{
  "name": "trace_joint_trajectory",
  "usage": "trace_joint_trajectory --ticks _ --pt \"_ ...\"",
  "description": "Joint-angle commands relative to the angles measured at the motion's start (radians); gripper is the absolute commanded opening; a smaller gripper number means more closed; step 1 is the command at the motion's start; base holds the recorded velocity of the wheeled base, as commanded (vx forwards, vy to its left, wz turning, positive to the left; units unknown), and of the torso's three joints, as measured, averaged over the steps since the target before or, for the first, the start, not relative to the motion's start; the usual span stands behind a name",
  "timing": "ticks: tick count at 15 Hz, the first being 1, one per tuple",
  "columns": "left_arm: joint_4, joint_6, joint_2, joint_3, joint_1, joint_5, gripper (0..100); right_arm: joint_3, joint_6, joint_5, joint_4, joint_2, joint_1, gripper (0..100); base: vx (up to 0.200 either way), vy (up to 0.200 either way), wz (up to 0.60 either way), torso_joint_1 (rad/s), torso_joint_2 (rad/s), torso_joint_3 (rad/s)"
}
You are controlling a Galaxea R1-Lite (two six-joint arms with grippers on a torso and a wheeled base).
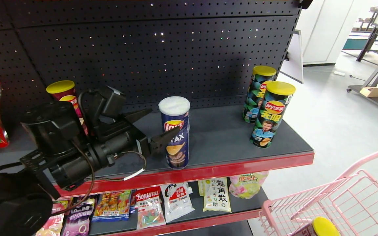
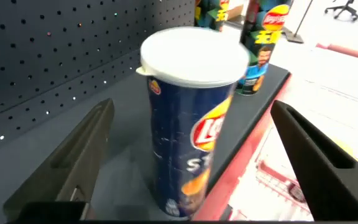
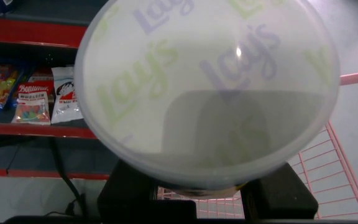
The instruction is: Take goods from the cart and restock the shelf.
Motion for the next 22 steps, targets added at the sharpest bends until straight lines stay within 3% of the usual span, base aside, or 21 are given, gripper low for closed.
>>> trace_joint_trajectory --ticks 1,3,5,6,7,8,9,12,15,17,22 --pt "0.127 -0.006 -0.169 -0.009 0.027 -0.006 100 0.002 -0.001 0.0 0.0 0.007 0.002 0 0.0 0.0 0.0 0.0 0.0 0.0" --pt "0.213 -0.003 -0.241 -0.004 0.055 0.004 100 -0.005 -0.001 -0.003 -0.006 0.043 0.001 0 0.0 0.0 0.0 0.0 0.0 0.0" --pt "0.454 0.0 -0.415 0.005 0.116 0.057 100 -0.028 0.001 0.029 -0.018 0.144 0.002 0 0.0 0.0 0.0 0.0 0.0 0.0" --pt "0.601 0.001 -0.499 -0.001 0.133 0.114 100 -0.025 0.001 0.022 -0.066 0.181 -0.002 0 0.0 0.0 0.0 0.0 0.0 0.0" --pt "0.681 0.003 -0.545 -0.003 0.136 0.151 100 -0.025 0.004 0.018 -0.086 0.202 -0.008 0 0.0 0.0 0.0 0.0 0.0 0.0" --pt "0.833 0.008 -0.645 0.002 0.145 0.22 100 -0.027 0.03 0.04 -0.116 0.254 -0.007 0 0.0 0.0 0.0 0.0 0.0 0.0" --pt "0.92 0.031 -0.726 0.02 0.145 0.226 100 -0.028 0.044 0.075 -0.144 0.271 -0.005 0 0.0 0.0 0.0 0.0 0.0 0.0" --pt "1.07 0.083 -0.985 0.155 0.144 0.22 100 -0.041 0.045 0.117 -0.146 0.316 -0.011 0 0.0 0.0 0.0 0.0 0.0 0.0" --pt "1.162 0.081 -1.189 0.261 0.145 0.229 100 -0.045 0.044 0.143 -0.152 0.339 -0.01 0 0.0 0.0 0.0 0.0 0.0 0.0" --pt "1.274 0.081 -1.277 0.269 0.147 0.292 100 -0.045 0.045 0.147 -0.152 0.339 -0.01 0 0.0 0.0 0.0 0.0 0.0 0.0" --pt "1.305 0.084 -1.338 0.343 0.147 0.317 100 -0.036 0.045 0.147 -0.152 0.337 -0.01 0 0.0 0.0 0.48 -0.002 0.0 0.004"
